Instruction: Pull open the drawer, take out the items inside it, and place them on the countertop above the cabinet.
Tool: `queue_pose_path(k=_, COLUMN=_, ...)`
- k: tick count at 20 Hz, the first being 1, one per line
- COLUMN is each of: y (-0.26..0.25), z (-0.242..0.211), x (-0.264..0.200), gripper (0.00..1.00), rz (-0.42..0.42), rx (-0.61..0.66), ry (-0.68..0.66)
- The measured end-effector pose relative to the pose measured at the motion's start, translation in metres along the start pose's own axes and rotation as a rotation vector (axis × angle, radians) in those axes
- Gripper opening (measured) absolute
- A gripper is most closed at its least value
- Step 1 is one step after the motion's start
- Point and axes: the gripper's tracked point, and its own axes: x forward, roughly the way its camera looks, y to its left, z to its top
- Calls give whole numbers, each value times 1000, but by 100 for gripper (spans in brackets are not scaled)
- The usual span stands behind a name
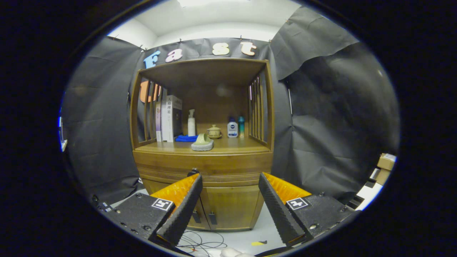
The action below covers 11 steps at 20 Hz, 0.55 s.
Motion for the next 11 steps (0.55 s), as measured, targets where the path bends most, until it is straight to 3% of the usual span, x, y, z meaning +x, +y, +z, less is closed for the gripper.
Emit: queue_pose_path(k=11, y=4, z=-1, x=-3, gripper=100, rz=9, rx=0, ry=6)
